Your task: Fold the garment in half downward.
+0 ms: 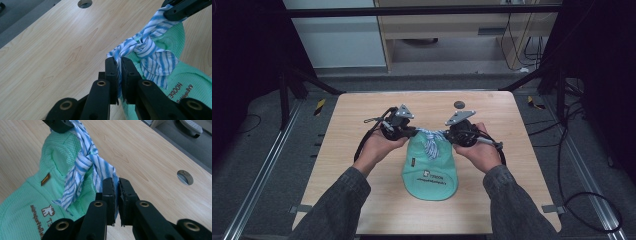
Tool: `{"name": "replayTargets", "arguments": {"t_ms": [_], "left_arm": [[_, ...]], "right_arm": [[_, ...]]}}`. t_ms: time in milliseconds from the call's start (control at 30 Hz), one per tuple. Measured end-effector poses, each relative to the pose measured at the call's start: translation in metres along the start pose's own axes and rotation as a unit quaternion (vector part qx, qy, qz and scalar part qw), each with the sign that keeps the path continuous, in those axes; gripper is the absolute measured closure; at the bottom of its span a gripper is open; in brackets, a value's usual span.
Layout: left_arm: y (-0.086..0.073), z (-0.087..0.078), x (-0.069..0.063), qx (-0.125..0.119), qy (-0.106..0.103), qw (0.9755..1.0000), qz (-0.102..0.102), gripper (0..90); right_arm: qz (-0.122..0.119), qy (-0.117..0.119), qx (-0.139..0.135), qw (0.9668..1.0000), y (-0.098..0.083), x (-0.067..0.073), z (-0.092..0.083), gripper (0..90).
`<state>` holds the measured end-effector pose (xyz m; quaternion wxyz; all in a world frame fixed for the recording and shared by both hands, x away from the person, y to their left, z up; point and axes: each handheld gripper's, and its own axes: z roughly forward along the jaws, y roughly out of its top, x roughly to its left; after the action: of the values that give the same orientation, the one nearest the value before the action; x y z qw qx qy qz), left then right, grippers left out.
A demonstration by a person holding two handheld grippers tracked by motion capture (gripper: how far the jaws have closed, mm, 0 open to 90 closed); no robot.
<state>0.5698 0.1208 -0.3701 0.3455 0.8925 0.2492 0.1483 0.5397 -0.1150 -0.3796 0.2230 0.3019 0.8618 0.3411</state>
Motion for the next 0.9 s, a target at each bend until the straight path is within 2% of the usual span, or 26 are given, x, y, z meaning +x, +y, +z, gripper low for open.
{"name": "replayTargets", "arguments": {"t_ms": [300,600,900], "left_arm": [[0.004,-0.002,-0.001,-0.005,0.002,1.0,0.004,84.7],[0.017,-0.011,0.005,-0.007,0.015,0.9997,0.017,84.6],[0.027,-0.005,0.013,-0.002,0.023,0.9994,0.027,84.6]], "right_arm": [[-0.012,-0.006,0.003,0.9999,0.003,-0.002,-0.003,84.8],[-0.015,-0.014,-0.01,0.9997,0.014,-0.01,-0.004,84.5],[-0.011,-0.019,-0.007,0.9997,0.019,-0.019,0.0,84.5]]}}
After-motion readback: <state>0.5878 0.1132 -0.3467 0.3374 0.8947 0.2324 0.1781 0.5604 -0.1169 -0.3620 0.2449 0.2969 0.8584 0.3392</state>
